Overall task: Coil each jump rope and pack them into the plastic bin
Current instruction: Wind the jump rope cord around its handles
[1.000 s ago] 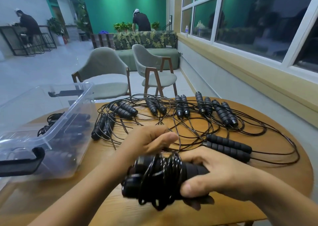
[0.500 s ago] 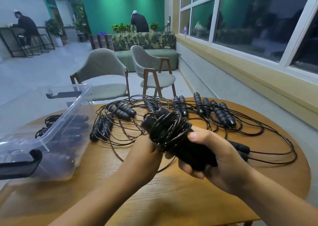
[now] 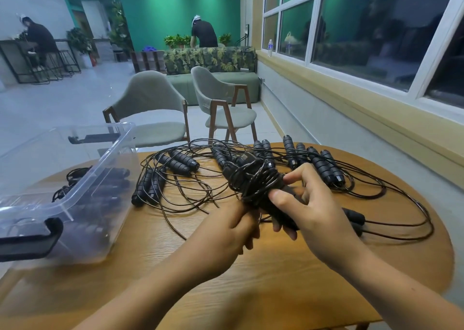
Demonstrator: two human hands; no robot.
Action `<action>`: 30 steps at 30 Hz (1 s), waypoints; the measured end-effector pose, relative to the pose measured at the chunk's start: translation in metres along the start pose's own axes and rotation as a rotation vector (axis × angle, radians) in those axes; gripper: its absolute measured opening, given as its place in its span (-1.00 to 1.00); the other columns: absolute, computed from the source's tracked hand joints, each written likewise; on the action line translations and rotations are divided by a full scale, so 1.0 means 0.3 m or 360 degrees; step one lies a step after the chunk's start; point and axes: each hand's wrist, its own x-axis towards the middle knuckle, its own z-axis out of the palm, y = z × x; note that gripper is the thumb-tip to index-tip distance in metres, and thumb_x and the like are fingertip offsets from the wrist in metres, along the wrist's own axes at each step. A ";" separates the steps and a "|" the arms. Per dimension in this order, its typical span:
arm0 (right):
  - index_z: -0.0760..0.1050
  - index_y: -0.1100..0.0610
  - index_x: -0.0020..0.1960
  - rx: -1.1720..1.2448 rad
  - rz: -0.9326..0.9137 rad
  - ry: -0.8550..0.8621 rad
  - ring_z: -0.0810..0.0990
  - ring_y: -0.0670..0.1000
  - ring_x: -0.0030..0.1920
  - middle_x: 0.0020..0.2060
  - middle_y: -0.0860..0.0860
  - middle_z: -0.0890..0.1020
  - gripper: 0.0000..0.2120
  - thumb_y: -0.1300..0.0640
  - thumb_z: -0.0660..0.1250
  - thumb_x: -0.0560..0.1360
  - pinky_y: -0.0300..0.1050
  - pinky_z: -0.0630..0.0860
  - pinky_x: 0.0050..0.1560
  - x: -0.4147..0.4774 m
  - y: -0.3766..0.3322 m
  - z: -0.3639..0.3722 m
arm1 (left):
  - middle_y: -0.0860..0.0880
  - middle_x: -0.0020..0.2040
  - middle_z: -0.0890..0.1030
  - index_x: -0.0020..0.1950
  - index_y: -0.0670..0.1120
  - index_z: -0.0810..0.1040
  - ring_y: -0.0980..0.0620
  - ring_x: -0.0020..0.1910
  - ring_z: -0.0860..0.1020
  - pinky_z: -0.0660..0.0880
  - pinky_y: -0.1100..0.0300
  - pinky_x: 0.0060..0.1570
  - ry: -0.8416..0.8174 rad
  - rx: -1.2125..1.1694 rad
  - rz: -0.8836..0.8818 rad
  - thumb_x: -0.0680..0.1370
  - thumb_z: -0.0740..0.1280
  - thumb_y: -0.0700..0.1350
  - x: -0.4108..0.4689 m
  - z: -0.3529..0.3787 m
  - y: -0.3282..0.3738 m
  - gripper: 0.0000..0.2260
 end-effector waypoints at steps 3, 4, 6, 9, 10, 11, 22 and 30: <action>0.42 0.02 0.19 -0.0241 -0.0140 0.0074 0.69 -0.05 -0.27 -0.16 -0.01 0.71 -0.73 0.00 0.46 0.62 -0.15 0.57 -0.31 -0.008 -0.001 0.012 | 0.02 -0.21 0.66 -0.02 -0.06 0.61 0.17 -0.33 0.55 0.45 0.29 -0.34 0.0056 -0.0328 -0.0127 0.74 0.20 -0.05 0.001 0.000 0.005 -0.76; 0.41 -0.01 0.19 -0.0322 -0.0187 0.0095 0.72 -0.06 -0.18 -0.09 -0.10 0.70 -0.72 -0.02 0.47 0.61 -0.12 0.63 -0.24 -0.011 0.001 0.016 | 0.02 -0.18 0.68 0.03 -0.07 0.64 0.16 -0.31 0.56 0.44 0.29 -0.32 0.0067 -0.0438 -0.0173 0.73 0.22 -0.04 0.004 0.000 0.005 -0.77; 0.38 -0.06 0.21 -0.0423 -0.0262 0.0118 0.72 -0.11 0.00 0.03 -0.24 0.65 -0.68 -0.05 0.46 0.59 -0.10 0.68 -0.08 -0.017 0.007 0.026 | 0.03 -0.15 0.70 0.13 -0.05 0.68 0.15 -0.25 0.58 0.45 0.25 -0.25 0.0069 -0.0662 -0.0246 0.72 0.25 -0.06 0.008 -0.006 0.005 -0.79; 0.32 -0.12 0.24 -0.0504 -0.0378 0.0107 0.67 -0.16 0.11 0.06 -0.25 0.63 -0.65 -0.09 0.45 0.60 -0.13 0.66 0.02 -0.021 0.020 0.040 | -0.04 0.05 0.74 0.24 -0.04 0.69 0.08 -0.05 0.65 0.48 0.12 -0.07 0.0041 -0.0957 -0.0281 0.69 0.28 -0.17 0.014 -0.017 0.004 -0.78; 0.31 -0.13 0.25 -0.0525 -0.0422 0.0098 0.67 -0.14 0.10 0.06 -0.22 0.64 -0.64 -0.11 0.43 0.60 -0.13 0.65 0.01 -0.020 0.024 0.043 | -0.08 0.12 0.74 0.26 -0.07 0.68 0.07 0.00 0.67 0.47 0.10 -0.04 0.0033 -0.1035 -0.0283 0.68 0.28 -0.21 0.015 -0.020 0.002 -0.76; 0.30 -0.14 0.27 -0.0545 -0.0459 0.0089 0.67 -0.11 0.08 0.07 -0.20 0.64 -0.63 -0.14 0.42 0.60 -0.12 0.65 -0.01 -0.019 0.029 0.046 | -0.11 0.15 0.73 0.28 -0.10 0.67 0.06 0.03 0.67 0.47 0.09 -0.03 0.0033 -0.1119 -0.0288 0.67 0.27 -0.24 0.017 -0.024 0.001 -0.75; 0.31 0.06 0.45 -0.1081 -0.0927 0.0185 0.54 0.04 0.19 0.38 0.02 0.42 -0.48 0.01 0.46 0.59 0.07 0.67 -0.01 0.031 0.116 0.062 | -0.28 0.34 0.61 0.38 -0.34 0.50 -0.14 0.32 0.58 0.45 -0.06 0.45 -0.0082 -0.1732 -0.0278 0.53 0.13 -0.39 0.017 -0.087 -0.024 -0.57; 0.36 0.11 0.44 -0.1310 -0.1145 0.0181 0.53 0.19 0.36 0.40 0.17 0.48 -0.50 0.05 0.47 0.59 0.19 0.59 0.29 0.034 0.114 0.066 | -0.20 0.32 0.65 0.40 -0.18 0.58 -0.10 0.36 0.60 0.39 -0.05 0.47 -0.0059 -0.1623 -0.0248 0.62 0.41 -0.04 -0.011 -0.132 -0.008 -0.62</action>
